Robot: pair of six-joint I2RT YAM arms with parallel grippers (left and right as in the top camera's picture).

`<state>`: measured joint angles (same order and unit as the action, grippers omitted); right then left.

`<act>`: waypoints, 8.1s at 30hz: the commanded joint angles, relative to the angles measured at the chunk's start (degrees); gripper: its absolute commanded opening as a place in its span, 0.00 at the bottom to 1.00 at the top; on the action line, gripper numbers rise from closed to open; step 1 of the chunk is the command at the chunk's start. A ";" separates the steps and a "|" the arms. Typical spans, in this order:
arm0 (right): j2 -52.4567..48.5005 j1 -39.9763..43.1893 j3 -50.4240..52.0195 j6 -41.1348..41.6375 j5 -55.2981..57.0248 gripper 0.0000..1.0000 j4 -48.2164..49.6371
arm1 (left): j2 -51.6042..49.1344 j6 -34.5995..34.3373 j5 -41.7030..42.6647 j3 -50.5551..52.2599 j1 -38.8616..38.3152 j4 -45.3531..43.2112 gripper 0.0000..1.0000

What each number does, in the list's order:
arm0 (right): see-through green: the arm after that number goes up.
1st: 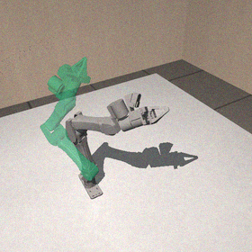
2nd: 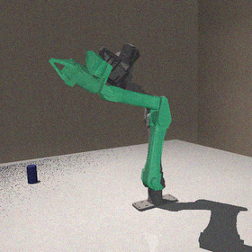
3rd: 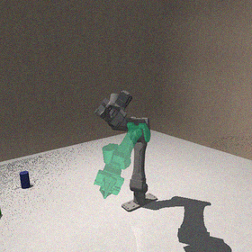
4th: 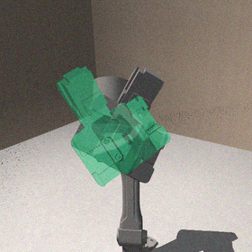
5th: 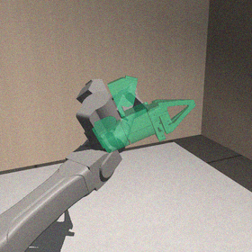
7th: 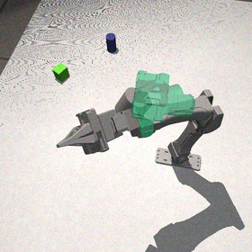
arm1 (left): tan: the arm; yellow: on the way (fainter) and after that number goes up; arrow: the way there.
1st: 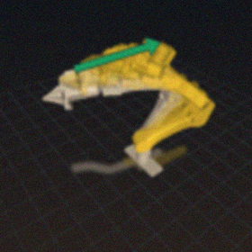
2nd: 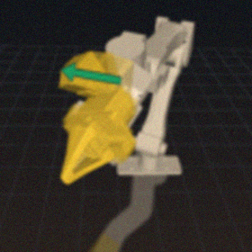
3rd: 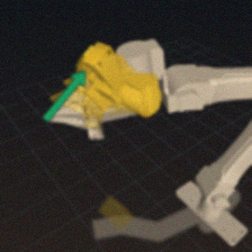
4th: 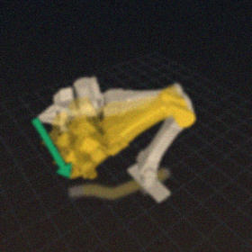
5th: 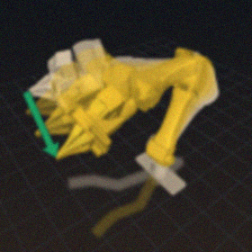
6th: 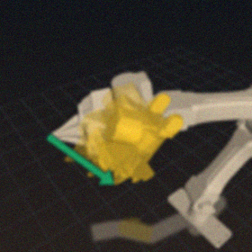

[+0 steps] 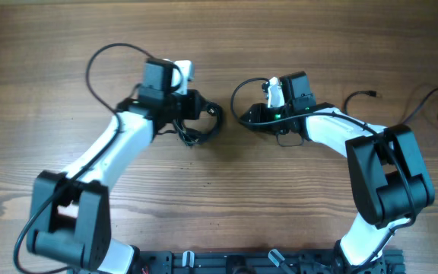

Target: Untangle cables

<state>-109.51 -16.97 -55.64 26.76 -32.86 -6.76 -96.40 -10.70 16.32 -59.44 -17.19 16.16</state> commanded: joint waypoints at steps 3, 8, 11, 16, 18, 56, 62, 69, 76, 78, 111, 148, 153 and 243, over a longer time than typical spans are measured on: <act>-0.76 0.04 0.79 1.07 3.54 0.49 0.09 | -8.85 -0.48 -10.43 -0.48 -3.93 -5.20 0.23; -0.76 0.04 0.79 1.07 3.54 0.49 0.13 | -12.09 -0.46 -8.17 -0.48 -3.98 -8.70 0.19; -0.76 0.04 0.79 1.09 3.54 0.50 0.13 | -13.29 -0.48 -6.95 -0.48 -4.15 -9.51 0.19; -0.76 0.04 0.79 1.07 3.52 0.50 0.09 | -13.29 -0.52 -6.95 -0.48 -5.09 -10.25 0.19; -0.76 0.04 0.79 1.07 3.52 0.50 0.09 | -13.35 -0.50 -7.06 -0.48 -5.90 -10.43 0.20; 6.10 -6.32 0.90 10.75 -1.88 0.12 7.21 | -2.91 7.69 33.68 -0.48 4.13 -1.29 0.04; 5.99 -5.29 0.90 9.11 24.33 0.04 -3.39 | -2.91 7.72 39.85 -0.48 12.15 1.55 0.04; 6.01 -3.52 0.90 7.32 22.84 0.05 -5.81 | -2.95 12.44 54.93 -0.46 25.00 6.05 0.04; 13.18 -2.54 -8.90 -2.60 14.60 0.71 -22.10 | -2.97 11.54 40.37 -0.48 18.51 4.85 0.04; 13.73 -2.54 -9.18 -2.62 17.40 0.71 -22.43 | -2.97 11.54 40.11 -0.48 17.16 4.66 0.04; -3.65 -11.19 -6.60 12.44 3.26 1.00 -5.68 | -2.97 8.50 24.30 -0.48 10.21 3.65 0.09; 0.22 -8.52 -7.10 13.35 -2.12 0.44 -13.81 | -2.97 -7.87 8.50 -0.48 6.54 1.20 0.15; 9.51 -5.33 -7.45 9.05 9.42 0.46 -19.10 | -3.17 -9.53 8.48 -0.48 5.81 0.74 0.18; 3.08 -9.51 -7.37 -2.64 1.49 0.04 -10.67 | -12.37 -15.54 -3.45 3.30 4.57 20.35 0.04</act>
<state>-108.60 -31.48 -62.94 24.34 -24.73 -17.37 -106.91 -25.21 23.79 -58.76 -12.84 35.68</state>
